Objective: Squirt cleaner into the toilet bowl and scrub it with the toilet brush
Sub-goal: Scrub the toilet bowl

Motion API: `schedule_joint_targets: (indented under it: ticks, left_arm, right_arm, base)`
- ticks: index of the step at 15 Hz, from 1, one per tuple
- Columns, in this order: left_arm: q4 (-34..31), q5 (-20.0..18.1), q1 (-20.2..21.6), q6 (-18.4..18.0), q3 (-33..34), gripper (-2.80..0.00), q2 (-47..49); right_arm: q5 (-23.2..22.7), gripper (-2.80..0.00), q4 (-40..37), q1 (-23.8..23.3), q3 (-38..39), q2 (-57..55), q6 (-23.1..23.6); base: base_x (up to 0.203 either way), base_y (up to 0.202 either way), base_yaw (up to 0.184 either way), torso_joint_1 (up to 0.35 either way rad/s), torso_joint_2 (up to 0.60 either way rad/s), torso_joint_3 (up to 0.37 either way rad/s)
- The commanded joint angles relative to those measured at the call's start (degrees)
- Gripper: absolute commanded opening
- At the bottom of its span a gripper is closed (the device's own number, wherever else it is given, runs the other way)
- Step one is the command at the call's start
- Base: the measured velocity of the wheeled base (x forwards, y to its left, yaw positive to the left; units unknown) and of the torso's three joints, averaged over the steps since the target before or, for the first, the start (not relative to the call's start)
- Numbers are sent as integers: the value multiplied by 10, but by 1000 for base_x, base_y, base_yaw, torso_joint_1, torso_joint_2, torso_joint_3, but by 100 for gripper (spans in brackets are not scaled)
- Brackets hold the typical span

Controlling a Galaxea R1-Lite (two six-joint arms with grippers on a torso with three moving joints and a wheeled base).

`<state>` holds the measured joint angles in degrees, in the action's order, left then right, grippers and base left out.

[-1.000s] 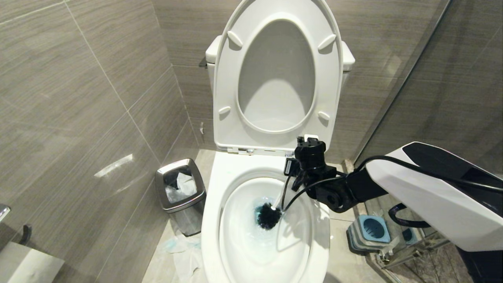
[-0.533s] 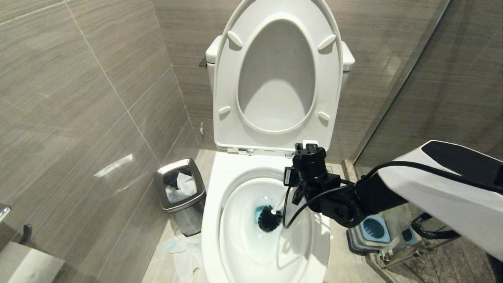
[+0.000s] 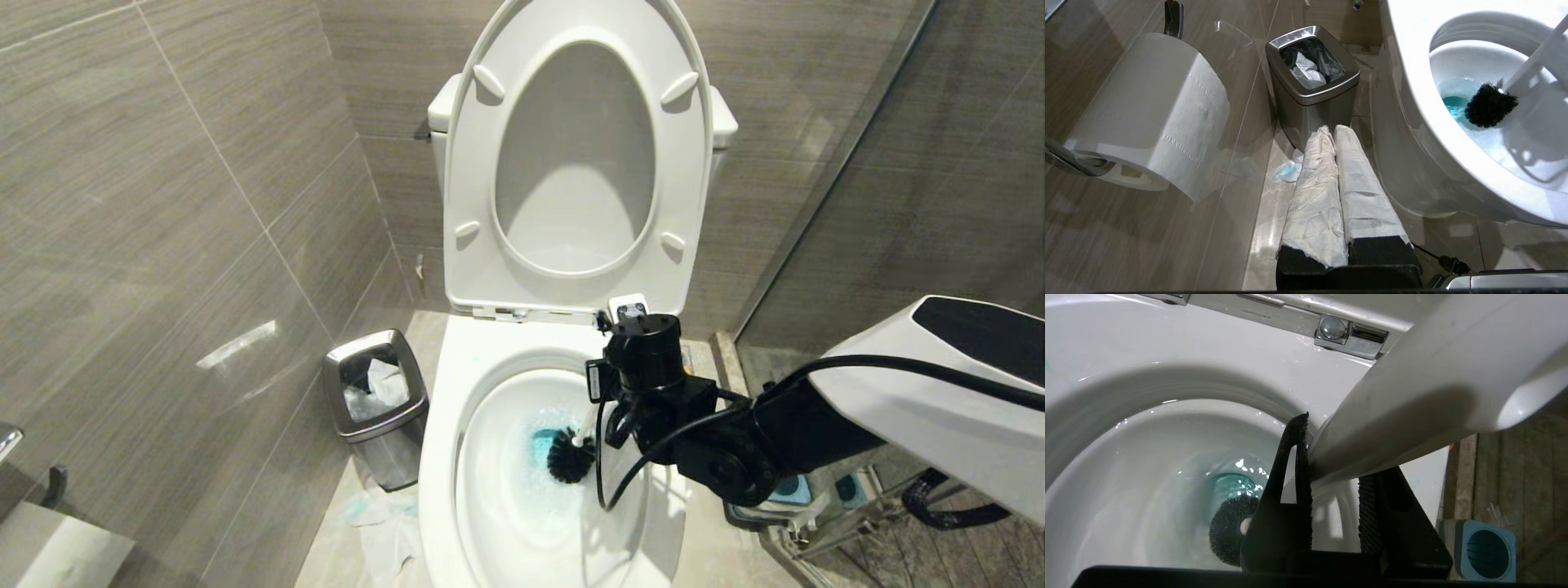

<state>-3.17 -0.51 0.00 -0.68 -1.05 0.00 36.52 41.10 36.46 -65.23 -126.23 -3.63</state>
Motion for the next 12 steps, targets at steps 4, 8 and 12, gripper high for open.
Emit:
schedule_joint_targets:
  ticks: [4,8,12]
  left_arm:
    - [0,0,0,0,0,-280,0]
    - [0,0,0,0,0,-280,0]
    - [0,0,0,0,0,-280,0]
  right_arm:
    - [12,-280,77,37,3,9,32]
    - [9,-280,169,40,-3,-56,66]
    - [7,-280,216,45,-10,-102,78]
  base:
    - [0,0,0,0,0,0]
    - [0,0,0,0,0,0]
    - [0,0,0,0,0,0]
